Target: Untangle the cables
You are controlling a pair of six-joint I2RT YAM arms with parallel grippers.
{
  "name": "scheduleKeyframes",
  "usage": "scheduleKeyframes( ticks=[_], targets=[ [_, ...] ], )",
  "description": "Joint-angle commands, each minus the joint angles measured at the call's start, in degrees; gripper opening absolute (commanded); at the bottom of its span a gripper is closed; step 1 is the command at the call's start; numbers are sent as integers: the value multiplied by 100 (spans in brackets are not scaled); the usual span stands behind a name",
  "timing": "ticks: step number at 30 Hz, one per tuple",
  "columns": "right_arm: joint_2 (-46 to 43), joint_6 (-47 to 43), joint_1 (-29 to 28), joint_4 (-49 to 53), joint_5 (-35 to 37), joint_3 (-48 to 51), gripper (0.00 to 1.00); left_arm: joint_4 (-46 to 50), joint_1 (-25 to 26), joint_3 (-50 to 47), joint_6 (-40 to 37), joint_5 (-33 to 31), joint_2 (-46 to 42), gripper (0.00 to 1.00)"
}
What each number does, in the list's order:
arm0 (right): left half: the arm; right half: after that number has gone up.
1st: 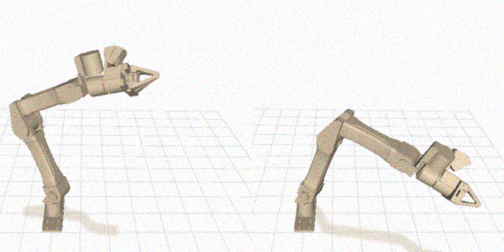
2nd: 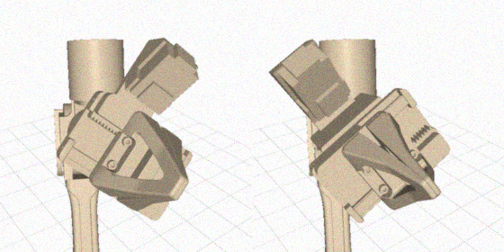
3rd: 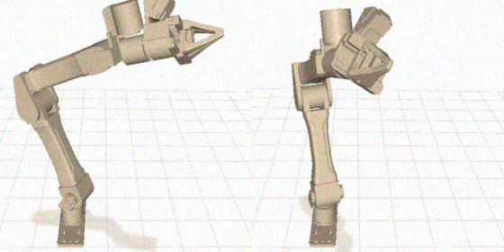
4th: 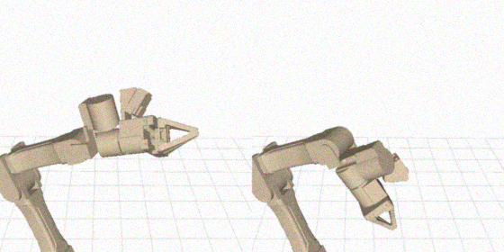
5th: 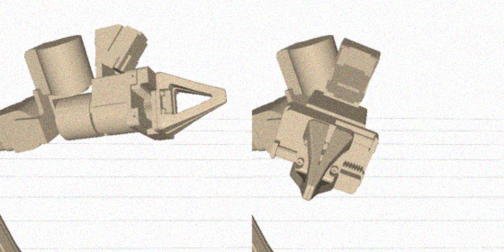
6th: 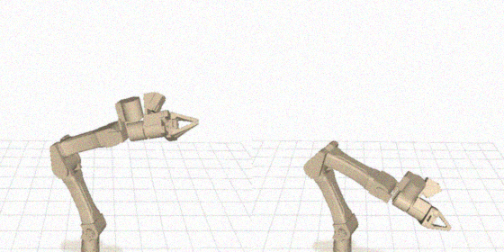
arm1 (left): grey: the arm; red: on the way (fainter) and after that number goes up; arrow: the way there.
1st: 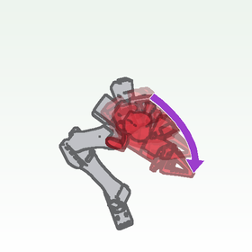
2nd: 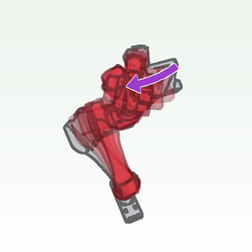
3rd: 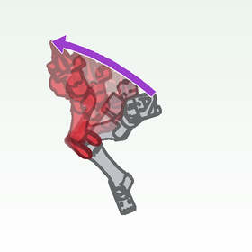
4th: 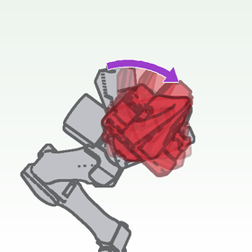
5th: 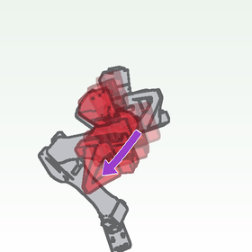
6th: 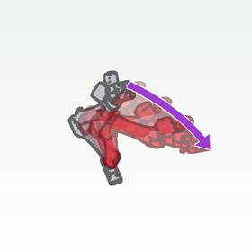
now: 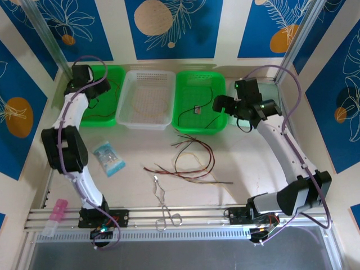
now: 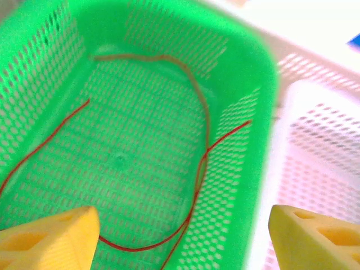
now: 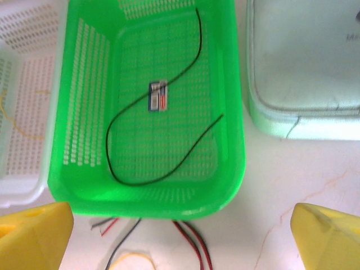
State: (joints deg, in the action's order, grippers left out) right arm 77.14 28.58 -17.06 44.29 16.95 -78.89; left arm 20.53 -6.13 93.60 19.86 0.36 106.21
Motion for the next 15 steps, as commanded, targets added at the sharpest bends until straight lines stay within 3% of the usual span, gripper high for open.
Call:
scheduleKeyframes(
  ticks=[1,6,10,15],
  targets=[
    [-508,374,-210,1,17,465,100,-132,146,-440,-253,85,-612,78],
    [-978,851,-685,150,246,1257,98,-287,642,-1512,-576,98,-1842,78],
    [-1090,1322,-1174,321,382,1747,95,-236,1382,-2325,-943,163,-2708,78],
    [-1106,1964,-1913,319,612,2386,92,-271,2279,-3421,-745,-267,-3652,78]
  ],
)
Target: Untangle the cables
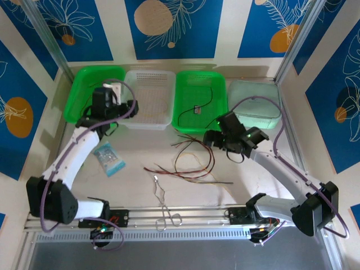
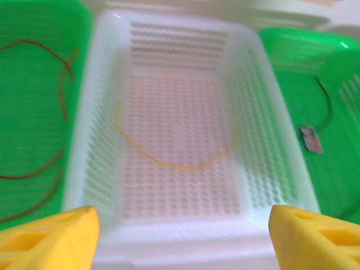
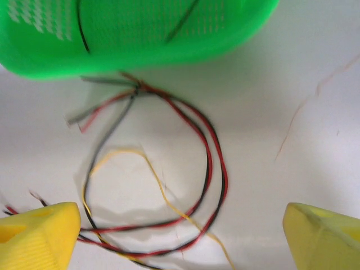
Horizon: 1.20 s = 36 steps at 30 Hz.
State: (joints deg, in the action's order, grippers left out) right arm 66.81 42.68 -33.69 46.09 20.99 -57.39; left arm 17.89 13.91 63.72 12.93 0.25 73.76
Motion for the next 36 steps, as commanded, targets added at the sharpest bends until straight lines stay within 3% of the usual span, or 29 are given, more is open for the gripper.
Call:
scheduleKeyframes(
  ticks=[1,5,11,20,36],
  targets=[
    [-58,640,-374,122,244,386,90,0,454,-648,10,-351,-595,78],
    [78,302,-865,-316,51,749,82,-207,1087,-1480,267,-594,-1262,78],
    [541,-599,-1568,-978,342,884,64,-65,1530,-2013,588,-450,-1703,77],
    [1497,-1513,-1466,-1865,216,981,51,-145,2043,-2569,1233,-455,-2063,76],
    [2199,-1828,-1201,-2231,114,1088,40,523,2080,-2180,1611,-624,-2394,76]
  ],
)
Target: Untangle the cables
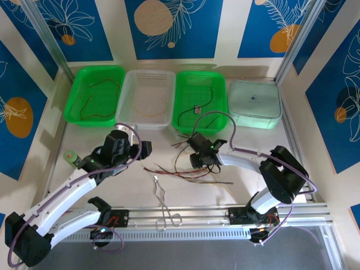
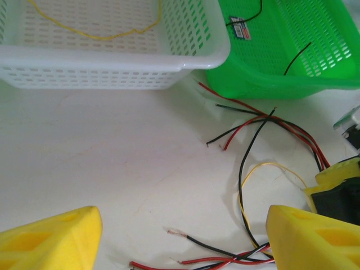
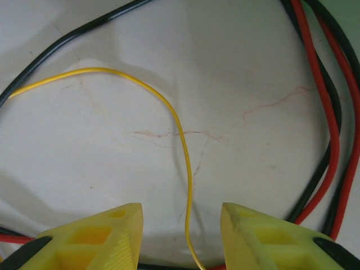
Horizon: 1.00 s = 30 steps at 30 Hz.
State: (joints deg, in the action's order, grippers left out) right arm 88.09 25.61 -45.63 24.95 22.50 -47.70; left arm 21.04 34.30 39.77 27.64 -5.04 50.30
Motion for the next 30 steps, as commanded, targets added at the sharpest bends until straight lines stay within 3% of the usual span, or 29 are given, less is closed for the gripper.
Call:
scheduleKeyframes(
  ticks=[1,10,18,30],
  targets=[
    [105,-139,-24,-154,-27,130,40,199,37,207,173,-85,-53,76],
    [556,-396,-102,-200,25,-84,27,178,41,352,294,-2,102,74],
    [360,-587,-309,-139,301,-113,2,392,32,611,250,-4,-46,75],
    [-1434,-791,-434,-104,593,64,0,536,22,1320,163,274,44,74]
  ],
)
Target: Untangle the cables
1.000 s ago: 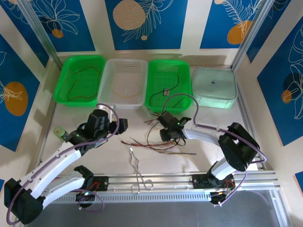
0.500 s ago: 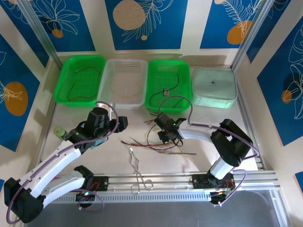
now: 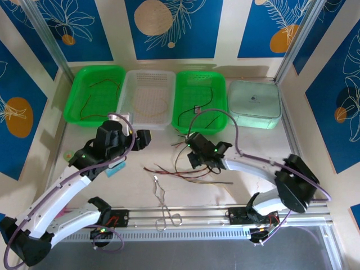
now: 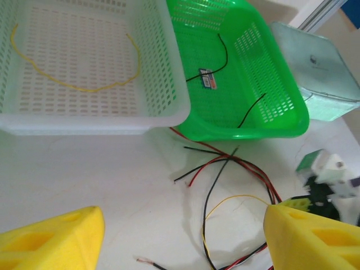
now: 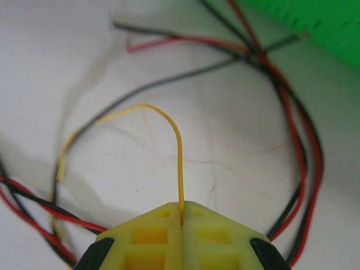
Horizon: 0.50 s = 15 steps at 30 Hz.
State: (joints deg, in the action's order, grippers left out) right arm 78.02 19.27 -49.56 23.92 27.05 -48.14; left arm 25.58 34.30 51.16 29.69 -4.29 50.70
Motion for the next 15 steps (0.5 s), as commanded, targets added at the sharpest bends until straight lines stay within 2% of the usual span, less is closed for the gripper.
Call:
scheduleKeyframes(
  ticks=[1,7,10,15],
  targets=[
    [-604,-215,-41,-17,134,122,0,49,22,207,-58,254,28,73],
    [-1522,-640,-19,-83,126,83,0,393,32,789,-375,506,439,70],
    [-1839,-881,21,-118,78,-83,0,98,95,958,-849,921,496,69],
    [-2144,-1362,52,-273,42,-353,0,-589,238,940,-1821,1191,352,68]
  ],
)
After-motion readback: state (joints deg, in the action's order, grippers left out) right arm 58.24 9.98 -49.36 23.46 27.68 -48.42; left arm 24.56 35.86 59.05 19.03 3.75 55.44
